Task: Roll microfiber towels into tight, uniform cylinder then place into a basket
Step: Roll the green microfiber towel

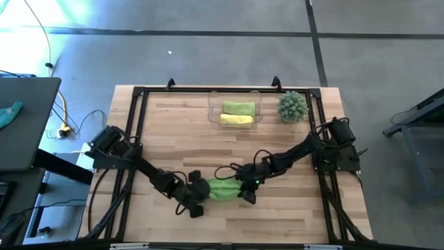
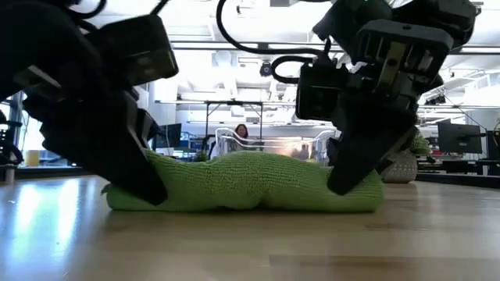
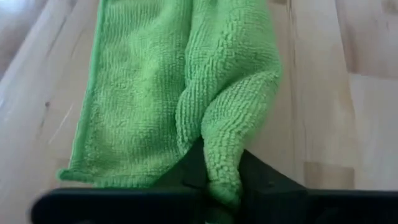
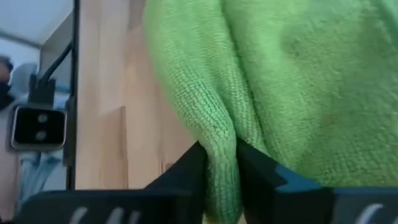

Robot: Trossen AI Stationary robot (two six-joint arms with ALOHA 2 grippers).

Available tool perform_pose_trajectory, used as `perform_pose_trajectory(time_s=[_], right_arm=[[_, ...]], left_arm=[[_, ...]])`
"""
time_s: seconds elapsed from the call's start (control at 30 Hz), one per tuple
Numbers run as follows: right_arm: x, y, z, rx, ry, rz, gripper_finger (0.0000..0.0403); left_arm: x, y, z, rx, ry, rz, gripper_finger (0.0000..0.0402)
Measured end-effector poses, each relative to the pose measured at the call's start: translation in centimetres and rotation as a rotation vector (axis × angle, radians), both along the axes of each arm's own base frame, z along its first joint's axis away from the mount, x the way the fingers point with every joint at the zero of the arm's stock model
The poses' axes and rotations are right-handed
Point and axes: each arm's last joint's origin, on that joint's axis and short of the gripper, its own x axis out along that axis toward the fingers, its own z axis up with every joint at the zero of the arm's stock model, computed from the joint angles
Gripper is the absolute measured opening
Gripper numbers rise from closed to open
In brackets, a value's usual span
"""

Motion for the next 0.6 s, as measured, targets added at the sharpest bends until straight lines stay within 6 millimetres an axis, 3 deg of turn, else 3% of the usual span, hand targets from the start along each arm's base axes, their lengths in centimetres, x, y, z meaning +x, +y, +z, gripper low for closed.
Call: perform_pose_trajectory(time_s=[0.07, 0.3, 0.43, 0.6], right_arm=[[0.0, -0.3, 0.5, 0.018, -0.012, 0.063, 0.009], [-1.2, -0.7, 4.1, -0.028, -0.088, 0.17, 0.0109], [-2.4, 0.5, 5.6, -0.276, -0.165, 0.2, 0.011], [-3.9, 4.5, 6.4, -0.64, -0.37, 0.34, 0.011]], left_arm=[[0.0, 0.3, -0.2, -0.041, 0.015, 0.016, 0.0015], [-0.4, 1.5, -1.0, -0.206, -0.007, 0.109, 0.002], [-0.9, 2.5, -1.5, -0.341, -0.063, 0.129, 0.0011], [-1.3, 3.7, -1.9, -0.425, -0.077, 0.175, 0.0014]])
